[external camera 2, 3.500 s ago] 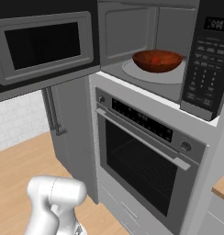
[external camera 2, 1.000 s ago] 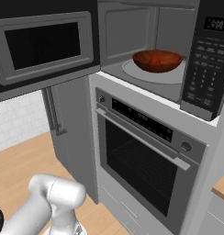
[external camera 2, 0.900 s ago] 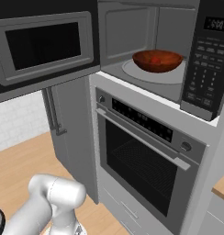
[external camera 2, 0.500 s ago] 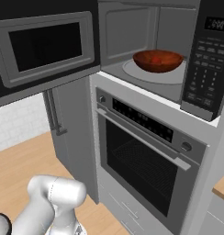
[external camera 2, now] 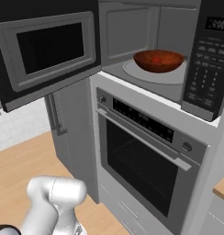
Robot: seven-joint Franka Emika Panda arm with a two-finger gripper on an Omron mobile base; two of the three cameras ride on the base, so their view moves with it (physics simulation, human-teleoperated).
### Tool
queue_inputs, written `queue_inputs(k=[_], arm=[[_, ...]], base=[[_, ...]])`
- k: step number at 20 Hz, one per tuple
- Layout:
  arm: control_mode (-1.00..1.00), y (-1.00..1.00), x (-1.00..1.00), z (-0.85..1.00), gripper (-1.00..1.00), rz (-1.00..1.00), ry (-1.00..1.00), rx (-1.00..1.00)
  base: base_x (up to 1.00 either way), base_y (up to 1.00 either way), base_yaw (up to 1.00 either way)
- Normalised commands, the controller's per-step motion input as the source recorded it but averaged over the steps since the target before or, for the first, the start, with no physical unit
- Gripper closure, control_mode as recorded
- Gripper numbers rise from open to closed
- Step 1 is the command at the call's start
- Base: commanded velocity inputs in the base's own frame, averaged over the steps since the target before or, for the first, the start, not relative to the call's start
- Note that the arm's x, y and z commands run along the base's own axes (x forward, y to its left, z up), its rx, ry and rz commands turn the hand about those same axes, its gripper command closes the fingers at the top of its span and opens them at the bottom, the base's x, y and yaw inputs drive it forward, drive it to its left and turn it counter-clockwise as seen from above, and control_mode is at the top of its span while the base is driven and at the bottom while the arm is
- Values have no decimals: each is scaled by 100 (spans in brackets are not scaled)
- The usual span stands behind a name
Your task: Pick the bell pepper from the sink and place it in the bowl. Then pick the bowl and place it in the microwave. Then close the microwave door and press the start button.
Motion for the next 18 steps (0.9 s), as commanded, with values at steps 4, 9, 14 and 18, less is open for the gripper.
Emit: queue_inputs(k=[4,9,14,18], arm=[[-100,-100,0,31,-100,0,-4,22],[-100,-100,4,29,-100,0,-1,21],[-100,-100,10,25,-100,0,0,20],[-100,-100,10,20,-100,0,-2,19]], base=[[0,0,0],[0,0,0],[0,0,0],[0,0,0]])
